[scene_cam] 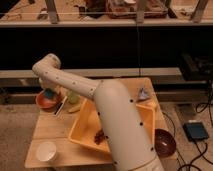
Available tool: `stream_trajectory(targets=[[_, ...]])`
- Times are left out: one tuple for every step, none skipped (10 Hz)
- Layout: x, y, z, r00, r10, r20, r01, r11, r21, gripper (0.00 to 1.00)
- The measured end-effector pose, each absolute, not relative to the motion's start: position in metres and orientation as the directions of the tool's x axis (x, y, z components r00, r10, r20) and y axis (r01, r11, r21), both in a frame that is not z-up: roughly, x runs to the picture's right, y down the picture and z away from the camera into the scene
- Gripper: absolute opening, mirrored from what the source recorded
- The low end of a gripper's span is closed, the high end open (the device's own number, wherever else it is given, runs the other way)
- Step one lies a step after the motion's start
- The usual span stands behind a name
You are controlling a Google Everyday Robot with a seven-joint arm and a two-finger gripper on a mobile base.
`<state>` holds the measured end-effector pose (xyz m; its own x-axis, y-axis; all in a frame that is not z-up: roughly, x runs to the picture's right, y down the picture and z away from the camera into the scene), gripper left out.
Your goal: Wipe red bowl with sponge
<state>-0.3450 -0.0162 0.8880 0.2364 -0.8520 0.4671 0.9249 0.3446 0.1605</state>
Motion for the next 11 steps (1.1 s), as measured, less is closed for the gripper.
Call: stream_trajectory(targets=[[-0.349,-0.014,0.891,0.227,-0.85,0.475,0.931,0.333,0.15,0.1],[-0.346,-0.014,0.897,0.227,-0.851,0.474,0.935,0.326,0.137,0.1],[-0.341,-0.015,0.903,0.23,-0.85,0.474,0.939,0.322,0.122,0.1],[-0.337,-0.014,0.908,0.232,-0.848,0.476,0.941,0.319,0.111,0.1],[-0.335,-0.012,0.912,0.232,-0.846,0.48,0.944,0.316,0.1,0.1],[-0.334,-0.01,0.915,0.231,-0.845,0.482,0.946,0.312,0.093,0.1],[-0.332,-0.008,0.917,0.231,-0.843,0.485,0.947,0.31,0.087,0.1],[-0.33,-0.007,0.92,0.232,-0.843,0.484,0.948,0.307,0.08,0.1],[-0.327,-0.006,0.924,0.23,-0.847,0.479,0.952,0.298,0.07,0.1],[-0.327,-0.006,0.927,0.228,-0.849,0.477,0.954,0.292,0.064,0.1],[-0.328,-0.006,0.929,0.224,-0.851,0.475,0.956,0.286,0.06,0.1]])
